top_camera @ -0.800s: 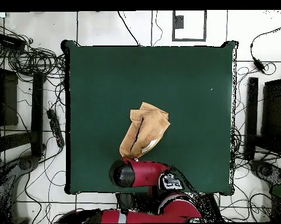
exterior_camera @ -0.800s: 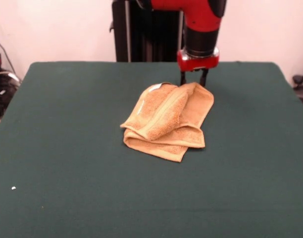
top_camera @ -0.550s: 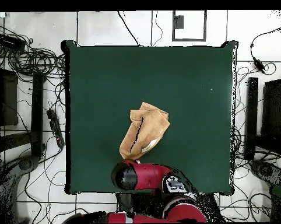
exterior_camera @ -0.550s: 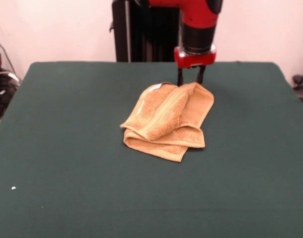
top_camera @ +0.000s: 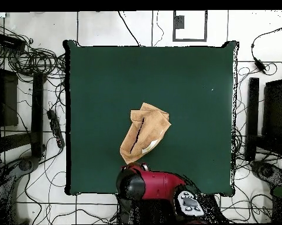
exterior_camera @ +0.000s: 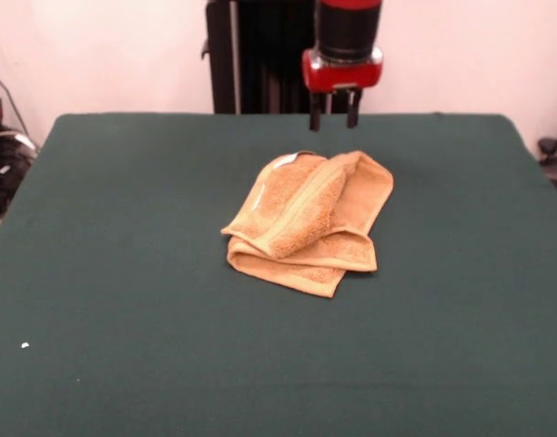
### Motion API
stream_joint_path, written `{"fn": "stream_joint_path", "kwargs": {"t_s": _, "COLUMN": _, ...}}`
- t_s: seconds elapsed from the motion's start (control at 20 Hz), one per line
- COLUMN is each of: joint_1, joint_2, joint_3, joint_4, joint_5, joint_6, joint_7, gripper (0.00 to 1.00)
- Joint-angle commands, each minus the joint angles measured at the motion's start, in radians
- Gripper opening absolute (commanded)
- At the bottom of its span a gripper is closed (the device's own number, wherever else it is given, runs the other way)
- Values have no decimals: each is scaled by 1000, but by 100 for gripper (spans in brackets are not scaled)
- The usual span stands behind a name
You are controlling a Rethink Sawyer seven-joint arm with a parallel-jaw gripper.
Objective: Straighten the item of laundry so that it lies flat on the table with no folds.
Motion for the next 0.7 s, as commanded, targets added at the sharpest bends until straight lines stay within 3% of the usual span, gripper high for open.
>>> {"fn": "stream_joint_path", "kwargs": {"t_s": 0.05, "joint_1": -12, "joint_2": -123, "joint_3": 49, "joint_4": 29, "joint_5": 13, "joint_6": 170, "joint_7": 98, "gripper": 100}}
{"fn": "stream_joint_path", "kwargs": {"t_s": 0.55, "joint_1": -17, "joint_2": -108, "joint_3": 94, "joint_4": -25, "joint_5": 52, "joint_6": 193, "joint_7": 129, "gripper": 100}}
{"fn": "stream_joint_path", "kwargs": {"t_s": 0.7, "joint_1": -16, "joint_2": -65, "joint_3": 115, "joint_4": -75, "joint_5": 76, "joint_6": 180, "joint_7": 146, "gripper": 100}}
